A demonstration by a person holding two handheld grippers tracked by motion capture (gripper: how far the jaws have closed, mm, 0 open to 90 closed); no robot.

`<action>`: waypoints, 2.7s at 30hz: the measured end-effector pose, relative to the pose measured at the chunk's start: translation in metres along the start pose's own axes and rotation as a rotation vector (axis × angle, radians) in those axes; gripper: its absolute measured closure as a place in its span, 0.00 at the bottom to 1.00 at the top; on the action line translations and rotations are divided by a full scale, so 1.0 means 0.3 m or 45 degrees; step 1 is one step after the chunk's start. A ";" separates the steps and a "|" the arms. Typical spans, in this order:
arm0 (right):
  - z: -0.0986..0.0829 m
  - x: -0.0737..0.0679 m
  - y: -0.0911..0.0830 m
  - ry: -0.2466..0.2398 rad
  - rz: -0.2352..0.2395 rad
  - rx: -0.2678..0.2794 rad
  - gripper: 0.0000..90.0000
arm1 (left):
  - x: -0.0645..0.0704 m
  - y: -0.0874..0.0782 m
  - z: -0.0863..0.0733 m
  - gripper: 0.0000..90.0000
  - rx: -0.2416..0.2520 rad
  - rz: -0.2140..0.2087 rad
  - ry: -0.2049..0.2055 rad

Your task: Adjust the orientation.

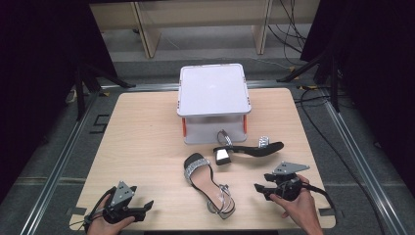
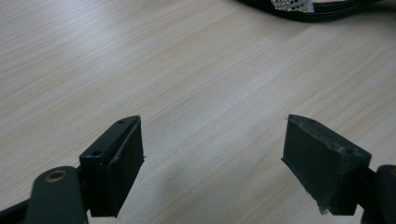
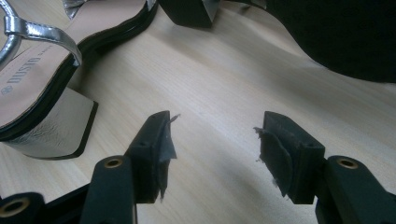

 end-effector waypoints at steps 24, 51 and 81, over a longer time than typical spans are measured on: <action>0.040 -0.139 0.008 -0.103 0.118 -0.018 0.42 | -0.005 0.002 0.000 0.22 0.007 0.010 -0.016; 0.137 -0.328 0.143 -0.209 0.311 -0.105 0.79 | -0.004 0.004 0.000 0.22 0.005 0.008 0.012; 0.150 -0.425 0.175 -0.279 0.333 -0.216 0.89 | -0.002 0.010 0.002 0.22 -0.013 -0.001 -0.010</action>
Point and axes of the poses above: each handheld gripper's, and its own axes: y roughly forward along the jaws, z roughly out of its top, x roughly to its right, the point moved 10 cm from there along y, roughly forward along the jaws
